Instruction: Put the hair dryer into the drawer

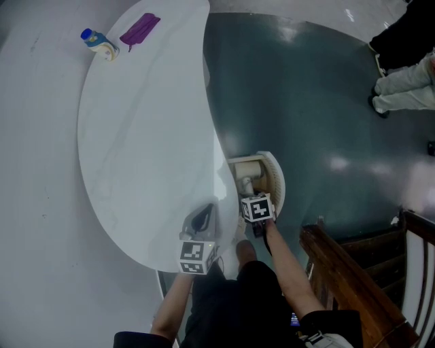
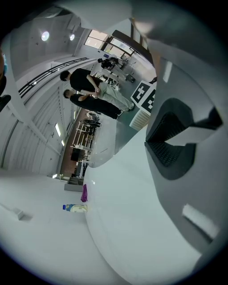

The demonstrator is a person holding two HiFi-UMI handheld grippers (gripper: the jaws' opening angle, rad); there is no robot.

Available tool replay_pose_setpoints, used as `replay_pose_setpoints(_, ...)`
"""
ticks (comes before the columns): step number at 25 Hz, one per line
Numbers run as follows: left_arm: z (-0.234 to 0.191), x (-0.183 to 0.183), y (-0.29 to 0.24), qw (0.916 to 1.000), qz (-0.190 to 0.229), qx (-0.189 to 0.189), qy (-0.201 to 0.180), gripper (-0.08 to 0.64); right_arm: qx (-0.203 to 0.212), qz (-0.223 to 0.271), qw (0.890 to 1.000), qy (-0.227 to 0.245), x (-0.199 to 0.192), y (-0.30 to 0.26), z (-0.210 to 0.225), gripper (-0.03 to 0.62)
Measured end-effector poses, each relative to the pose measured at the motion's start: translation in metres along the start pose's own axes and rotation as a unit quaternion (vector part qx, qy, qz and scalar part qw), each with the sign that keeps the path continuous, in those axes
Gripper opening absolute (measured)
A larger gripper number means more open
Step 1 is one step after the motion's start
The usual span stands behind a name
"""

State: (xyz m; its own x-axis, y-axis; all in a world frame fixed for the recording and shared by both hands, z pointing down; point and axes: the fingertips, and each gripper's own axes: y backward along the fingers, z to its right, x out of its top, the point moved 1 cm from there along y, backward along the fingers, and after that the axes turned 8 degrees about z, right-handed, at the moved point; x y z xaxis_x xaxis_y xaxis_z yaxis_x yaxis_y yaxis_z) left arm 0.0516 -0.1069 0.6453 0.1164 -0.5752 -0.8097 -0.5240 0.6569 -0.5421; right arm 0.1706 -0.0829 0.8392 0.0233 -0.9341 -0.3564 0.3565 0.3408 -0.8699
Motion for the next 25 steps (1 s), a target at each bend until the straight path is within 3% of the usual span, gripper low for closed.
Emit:
replay_pose_setpoints(14,-0.002,-0.004,-0.001,1.0000,-0.008,-0.002,0.003,0.008,-0.008,0.008,1.000,-0.001,0.001,0.000,0.001,0.244)
replay_pose_setpoints(25,0.000,-0.006,0.001,1.0000,-0.005,-0.005,-0.003,0.008,-0.008,0.043,0.999,0.004,0.019,0.013,-0.003,0.244)
